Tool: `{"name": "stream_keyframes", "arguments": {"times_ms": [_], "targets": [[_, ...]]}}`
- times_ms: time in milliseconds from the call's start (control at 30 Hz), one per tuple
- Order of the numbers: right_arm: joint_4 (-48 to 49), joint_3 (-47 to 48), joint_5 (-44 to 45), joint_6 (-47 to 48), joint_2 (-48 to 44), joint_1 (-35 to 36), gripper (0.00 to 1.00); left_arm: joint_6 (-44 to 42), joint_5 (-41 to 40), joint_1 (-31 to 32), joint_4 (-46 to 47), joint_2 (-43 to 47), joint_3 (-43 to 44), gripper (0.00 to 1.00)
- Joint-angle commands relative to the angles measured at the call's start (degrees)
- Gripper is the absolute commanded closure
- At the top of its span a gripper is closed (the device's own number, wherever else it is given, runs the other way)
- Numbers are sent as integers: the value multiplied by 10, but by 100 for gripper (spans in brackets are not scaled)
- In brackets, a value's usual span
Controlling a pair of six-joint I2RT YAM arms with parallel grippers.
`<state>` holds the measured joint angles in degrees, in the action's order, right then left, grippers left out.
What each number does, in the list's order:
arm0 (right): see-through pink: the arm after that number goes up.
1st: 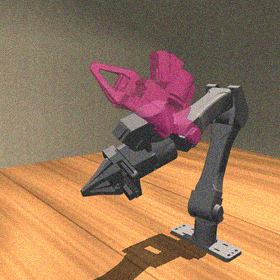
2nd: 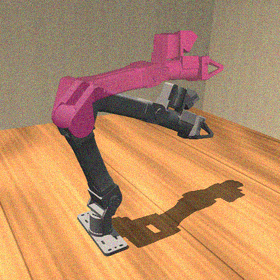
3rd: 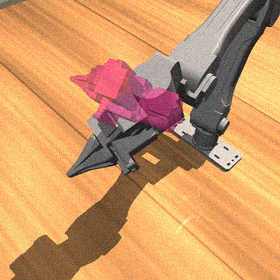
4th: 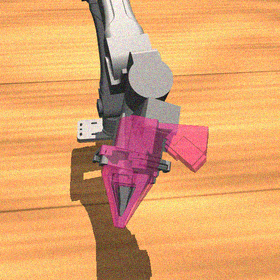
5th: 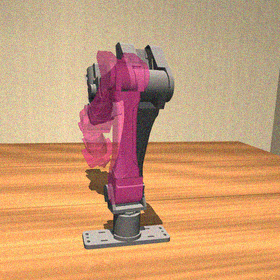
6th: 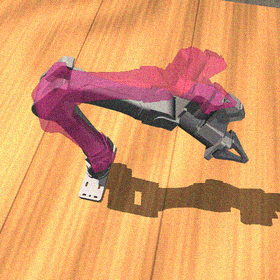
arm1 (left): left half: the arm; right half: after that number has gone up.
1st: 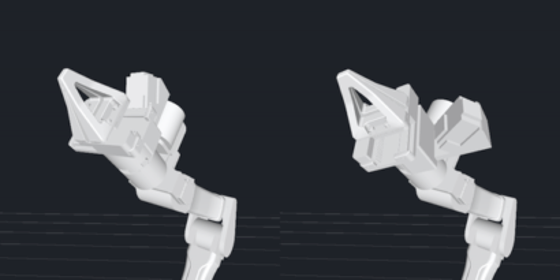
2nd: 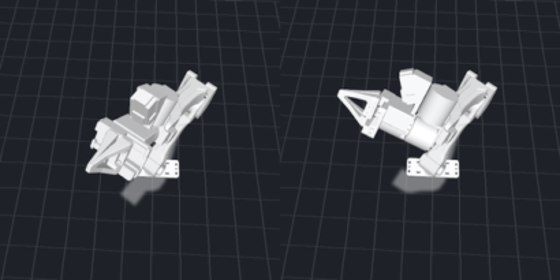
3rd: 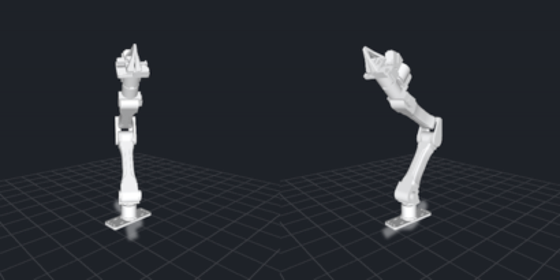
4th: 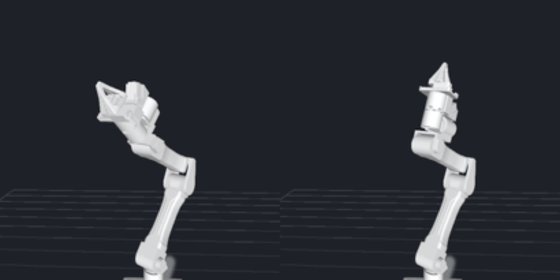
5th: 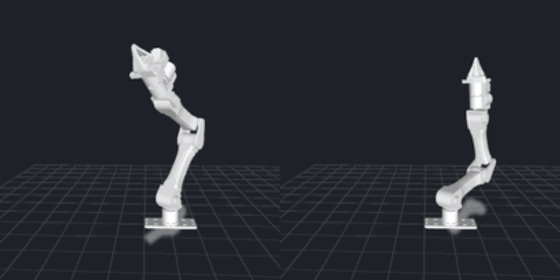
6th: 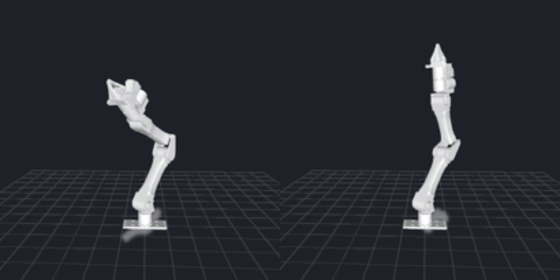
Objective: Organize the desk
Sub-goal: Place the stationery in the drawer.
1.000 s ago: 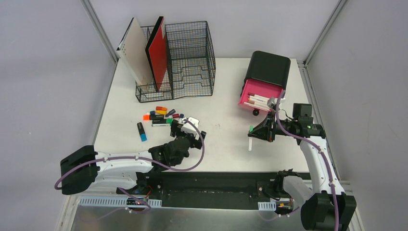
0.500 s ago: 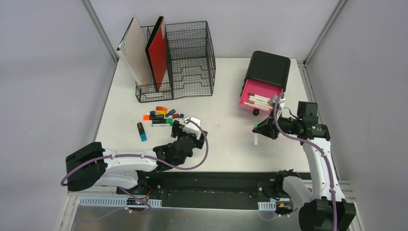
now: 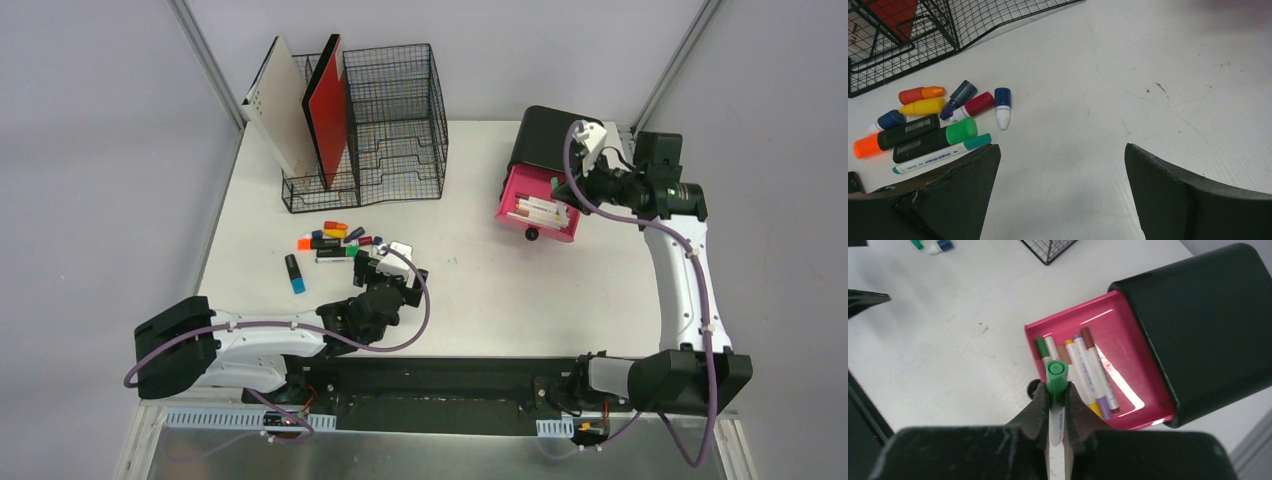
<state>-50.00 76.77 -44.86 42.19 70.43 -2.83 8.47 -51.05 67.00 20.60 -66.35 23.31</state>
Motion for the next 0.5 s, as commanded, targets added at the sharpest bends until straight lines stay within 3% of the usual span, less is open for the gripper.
{"name": "stream_keyframes", "arguments": {"times_ms": [0,167,467], "targets": [[29,56,91,17,38,26,100,4,-5,-4,-2,-14,24,1],[37,88,167,52,81,79,100,2,-3,-5,-4,-17,25,1],[79,92,246,82,126,101,97,5,-3,-5,2,-4,15,1]]}}
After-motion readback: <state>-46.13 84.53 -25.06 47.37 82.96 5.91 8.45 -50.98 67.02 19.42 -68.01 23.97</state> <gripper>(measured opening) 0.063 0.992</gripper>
